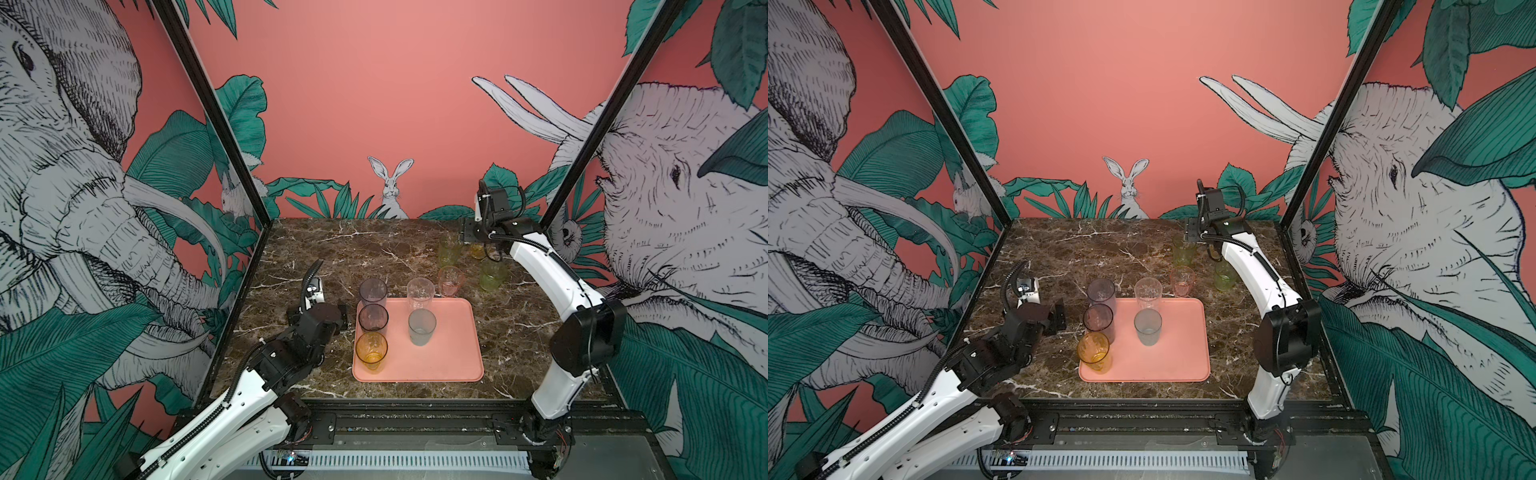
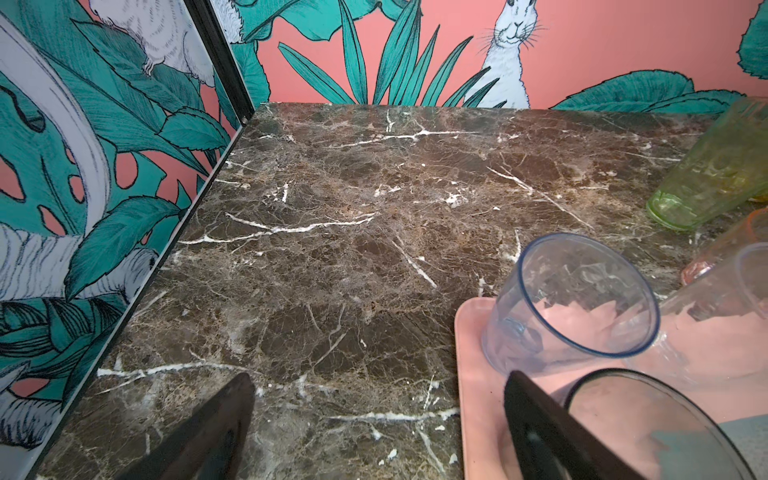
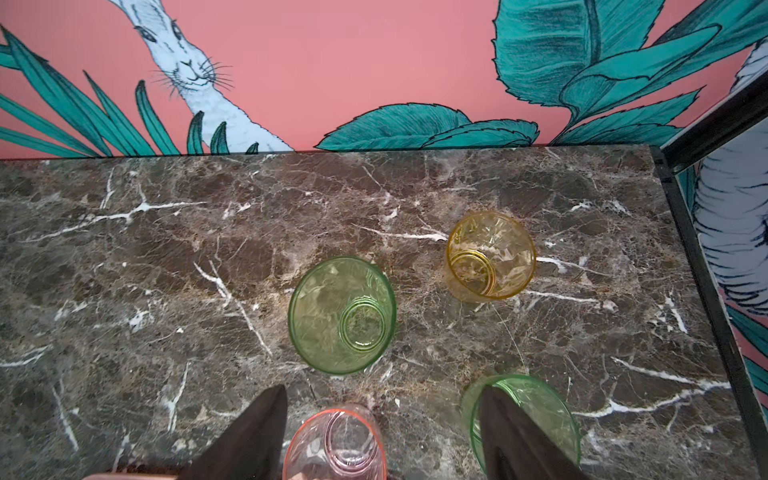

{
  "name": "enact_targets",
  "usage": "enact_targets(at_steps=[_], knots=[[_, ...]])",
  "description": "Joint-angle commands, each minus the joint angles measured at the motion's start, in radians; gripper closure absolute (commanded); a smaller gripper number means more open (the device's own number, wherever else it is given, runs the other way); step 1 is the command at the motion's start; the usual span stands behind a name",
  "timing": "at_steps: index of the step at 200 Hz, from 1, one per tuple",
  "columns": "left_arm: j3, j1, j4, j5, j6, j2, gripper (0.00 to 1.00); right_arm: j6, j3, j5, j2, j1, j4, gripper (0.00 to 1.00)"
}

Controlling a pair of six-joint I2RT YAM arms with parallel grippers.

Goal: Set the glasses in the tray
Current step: 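Open the right gripper and move it over the green cups beyond the tray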

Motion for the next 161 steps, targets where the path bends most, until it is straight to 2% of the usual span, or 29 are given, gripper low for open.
enact_targets(at_steps=[1,161], knots=[[0.017,0.006,-0.026,-0.026,-0.008,-0.020,0.05,0.030,0.055,-0.037,0.035,-0.018,-0.026,0.25],[0.021,0.005,-0.070,-0.031,-0.004,-0.046,0.05,0.072,0.170,-0.122,0.251,-0.051,-0.102,0.24]])
